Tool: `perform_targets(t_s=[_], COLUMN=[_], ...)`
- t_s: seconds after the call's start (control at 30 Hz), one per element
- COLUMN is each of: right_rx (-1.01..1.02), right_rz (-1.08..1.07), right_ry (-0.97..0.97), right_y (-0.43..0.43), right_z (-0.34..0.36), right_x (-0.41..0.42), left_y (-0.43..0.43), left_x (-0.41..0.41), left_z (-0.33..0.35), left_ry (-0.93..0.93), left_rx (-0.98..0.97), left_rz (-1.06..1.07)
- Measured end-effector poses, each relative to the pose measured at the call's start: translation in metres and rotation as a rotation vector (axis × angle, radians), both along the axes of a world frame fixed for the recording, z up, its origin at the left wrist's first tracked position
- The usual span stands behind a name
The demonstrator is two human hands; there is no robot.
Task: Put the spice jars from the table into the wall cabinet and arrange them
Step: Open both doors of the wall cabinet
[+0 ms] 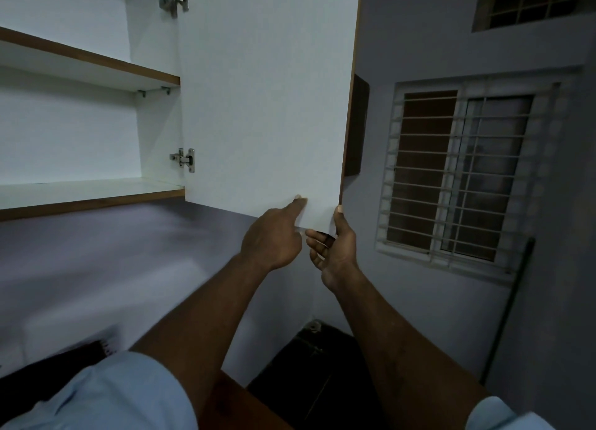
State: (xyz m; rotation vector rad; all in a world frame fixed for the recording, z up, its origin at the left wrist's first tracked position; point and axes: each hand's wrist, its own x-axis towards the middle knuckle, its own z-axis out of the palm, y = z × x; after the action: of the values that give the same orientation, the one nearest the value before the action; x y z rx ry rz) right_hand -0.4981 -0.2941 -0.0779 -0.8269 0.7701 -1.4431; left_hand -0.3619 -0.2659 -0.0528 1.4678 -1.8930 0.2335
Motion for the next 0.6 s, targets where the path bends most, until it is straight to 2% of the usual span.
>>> perform_targets(t_s=[0.1, 0.2, 0.4, 0.6], right_rx=[-0.042, -0.055, -0.243, -0.417], right_rz=[0.038, 0.114, 0.253, 0.431], right_ry=[0.021, 0.115, 0.490, 0.599], right_y=[0.009, 0.022, 0.041, 0.066], right_z=[-0.008, -0.016, -0.016, -0.002], right_x=[0.015, 0.038, 0.106, 0.208], left_y=[0.008, 0.018, 0.053, 0.120], left_x=[0.009, 0.029, 0.112, 0.230], left_z=[0.001, 0.002, 0.003, 0.020], left_ry=[-0.047, -0.144, -0.248, -0.272], left_rx=[0.019, 0.056, 0.102, 0.106], left_rz=[-0.018, 0.059, 0.397, 0.796])
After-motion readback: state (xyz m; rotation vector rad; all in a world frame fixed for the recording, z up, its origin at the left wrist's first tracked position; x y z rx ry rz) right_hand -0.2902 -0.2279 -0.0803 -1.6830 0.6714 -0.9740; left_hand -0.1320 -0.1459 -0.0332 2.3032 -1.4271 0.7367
